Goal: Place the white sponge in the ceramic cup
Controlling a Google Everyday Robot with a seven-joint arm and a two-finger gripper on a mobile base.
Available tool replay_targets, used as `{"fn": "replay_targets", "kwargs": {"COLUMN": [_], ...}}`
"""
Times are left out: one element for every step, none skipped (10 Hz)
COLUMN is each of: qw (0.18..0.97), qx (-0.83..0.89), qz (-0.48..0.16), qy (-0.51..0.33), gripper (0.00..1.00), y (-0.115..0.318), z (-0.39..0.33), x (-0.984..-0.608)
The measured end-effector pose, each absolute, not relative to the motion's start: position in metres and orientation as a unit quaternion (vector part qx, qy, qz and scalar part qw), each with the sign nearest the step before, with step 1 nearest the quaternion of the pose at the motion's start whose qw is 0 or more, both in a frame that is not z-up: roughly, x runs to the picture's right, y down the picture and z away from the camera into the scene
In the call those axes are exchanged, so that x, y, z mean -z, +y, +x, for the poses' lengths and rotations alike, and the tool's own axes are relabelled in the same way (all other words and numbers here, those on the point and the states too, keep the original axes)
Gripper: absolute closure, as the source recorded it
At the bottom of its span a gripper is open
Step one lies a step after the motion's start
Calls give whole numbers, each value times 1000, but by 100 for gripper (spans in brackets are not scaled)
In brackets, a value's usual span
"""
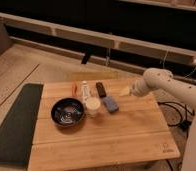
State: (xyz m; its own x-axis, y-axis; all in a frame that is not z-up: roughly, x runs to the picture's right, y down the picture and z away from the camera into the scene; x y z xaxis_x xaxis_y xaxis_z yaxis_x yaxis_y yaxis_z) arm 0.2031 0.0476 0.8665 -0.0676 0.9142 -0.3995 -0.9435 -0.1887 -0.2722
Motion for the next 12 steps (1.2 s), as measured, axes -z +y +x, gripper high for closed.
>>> {"fn": "replay_targets", "kwargs": {"qw": [637,639,647,658,668,678,686,691,695,699,705,712], "qx": [-730,-727,-719,-706,-693,-678,-662,-651,-637,-625,-612,-600], "qz": [-248,-249,-250,-260,-270,-282,-298,-310,-326,-339,-346,-352], "qy": [30,30,32,32,33,36,42,50,64,78,92,103], "gripper": [35,35,35,35,35,35,35,35,35,35,35,35], "y": [48,46,42,39,38,38,41,46,55,62,67,70], "z": [203,200,197,185,173,158,143,133,122,114,107,103], "x": [-867,-867,-871,-875,-880,-886,-896,-904,-914,-922,-929,-932]}}
